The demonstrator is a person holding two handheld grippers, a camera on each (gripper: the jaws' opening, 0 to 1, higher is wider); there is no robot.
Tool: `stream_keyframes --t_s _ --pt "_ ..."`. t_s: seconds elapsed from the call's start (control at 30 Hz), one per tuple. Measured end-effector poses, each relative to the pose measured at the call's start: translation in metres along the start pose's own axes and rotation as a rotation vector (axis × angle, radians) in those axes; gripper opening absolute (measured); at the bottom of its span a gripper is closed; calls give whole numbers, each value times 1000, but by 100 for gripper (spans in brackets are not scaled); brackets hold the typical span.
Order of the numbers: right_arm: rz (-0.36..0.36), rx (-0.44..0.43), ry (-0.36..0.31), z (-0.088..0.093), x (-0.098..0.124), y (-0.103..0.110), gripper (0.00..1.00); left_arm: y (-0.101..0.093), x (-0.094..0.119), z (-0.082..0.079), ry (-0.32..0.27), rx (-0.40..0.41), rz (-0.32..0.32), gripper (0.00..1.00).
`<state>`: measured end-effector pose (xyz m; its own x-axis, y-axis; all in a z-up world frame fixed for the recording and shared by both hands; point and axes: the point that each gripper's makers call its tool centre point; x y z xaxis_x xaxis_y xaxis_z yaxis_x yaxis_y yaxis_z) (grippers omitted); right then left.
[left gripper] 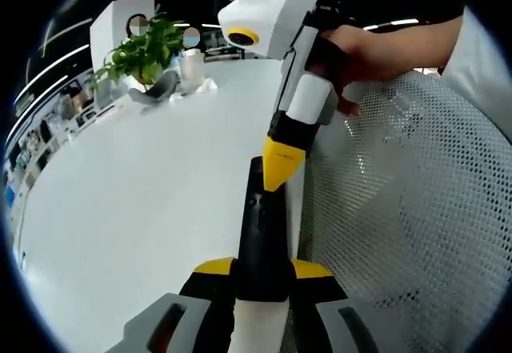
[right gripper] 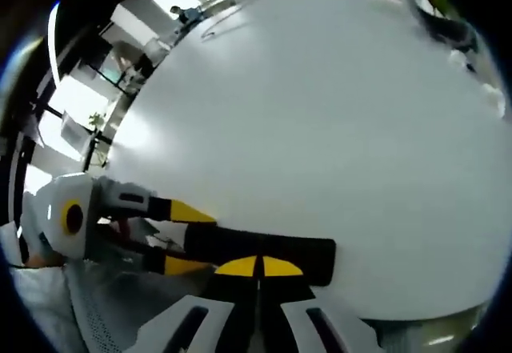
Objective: Press the specified remote control buttons in sequence, fully releasing each button before pressing the next.
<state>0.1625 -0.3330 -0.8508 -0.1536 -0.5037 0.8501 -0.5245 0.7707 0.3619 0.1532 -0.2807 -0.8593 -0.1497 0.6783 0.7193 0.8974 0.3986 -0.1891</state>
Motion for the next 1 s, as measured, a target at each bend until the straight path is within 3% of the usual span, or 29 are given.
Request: stream_keyframes --t_s 0.13,0.37,0.67,0.77,1.0 --pt "-66 -80 72 7 3 10 0 0 0 0 0 0 0 25" --pt "22 -128 60 8 8 -7 0 1 0 0 -2 2 0 25" --pt "29 -131 84 10 5 -7 0 1 1 0 -3 2 1 25" --pt "16 -134 42 4 8 -6 0 1 1 0 -4 3 1 25" --pt "2 -150 60 7 4 -7 0 2 1 1 -2 1 1 25"
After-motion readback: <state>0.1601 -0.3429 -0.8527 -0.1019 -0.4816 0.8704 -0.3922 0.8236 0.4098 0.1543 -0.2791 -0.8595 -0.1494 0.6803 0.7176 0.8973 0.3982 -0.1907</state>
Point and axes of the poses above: the point that each gripper's makers call its tool centre point, and the gripper's own axes: x roughly backward along the fingers, y roughly to its left, z roughly out of its underside, and after that the axes turned 15 degrees about x, right-handed
